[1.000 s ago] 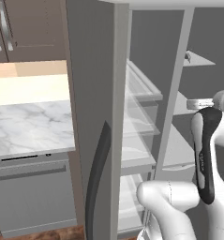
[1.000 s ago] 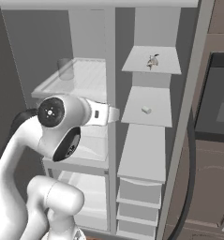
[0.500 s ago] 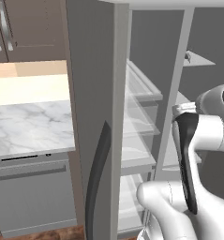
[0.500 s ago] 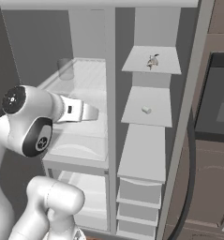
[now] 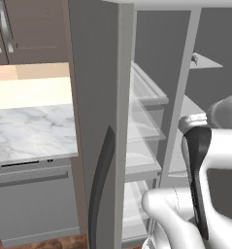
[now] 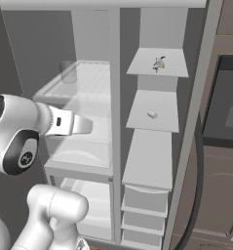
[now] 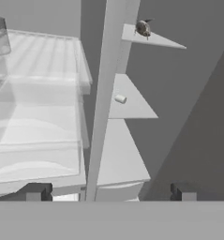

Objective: There's a fish in the fridge that needs to be moved to the freezer for freezing. Pick up the fish from the fridge, place it on any shelf in the freezer, and close the fridge and freezer doors when done.

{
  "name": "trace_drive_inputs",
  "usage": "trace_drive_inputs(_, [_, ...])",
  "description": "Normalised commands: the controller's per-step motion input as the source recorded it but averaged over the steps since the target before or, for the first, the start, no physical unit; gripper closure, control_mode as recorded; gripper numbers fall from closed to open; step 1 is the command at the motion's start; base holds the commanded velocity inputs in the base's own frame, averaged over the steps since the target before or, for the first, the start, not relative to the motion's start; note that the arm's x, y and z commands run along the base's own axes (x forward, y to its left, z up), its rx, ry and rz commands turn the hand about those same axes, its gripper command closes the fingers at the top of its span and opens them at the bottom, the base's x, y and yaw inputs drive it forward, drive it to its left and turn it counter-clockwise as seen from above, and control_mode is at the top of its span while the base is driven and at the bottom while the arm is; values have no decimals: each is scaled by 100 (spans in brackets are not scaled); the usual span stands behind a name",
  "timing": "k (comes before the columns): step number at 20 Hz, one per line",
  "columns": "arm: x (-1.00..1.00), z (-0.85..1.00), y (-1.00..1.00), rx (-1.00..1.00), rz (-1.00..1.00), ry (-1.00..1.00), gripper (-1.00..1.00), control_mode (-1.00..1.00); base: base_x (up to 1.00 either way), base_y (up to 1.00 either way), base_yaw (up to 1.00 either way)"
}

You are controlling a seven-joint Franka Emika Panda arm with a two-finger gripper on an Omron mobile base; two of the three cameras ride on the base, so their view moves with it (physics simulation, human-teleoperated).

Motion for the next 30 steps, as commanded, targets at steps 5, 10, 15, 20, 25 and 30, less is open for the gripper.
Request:
trace_drive_inputs(5, [-71,0,4,0,3,0,-100,-100,0,0,0])
trace_drive_inputs(10, [-31,-4,20,0,5,0,-100,100,-2,22,2])
trace_drive_inputs(15, [0,0,0,0,0,0,-100,100,-7,55,9])
trace_drive_inputs(20, [0,0,0,0,0,0,-100,100,-33,23,9])
trace_drive_inputs(25, [0,0,0,0,0,0,-100,100,-93,-40,3])
trace_drive_inputs(30, [0,0,0,0,0,0,-100,100,-94,-12,0])
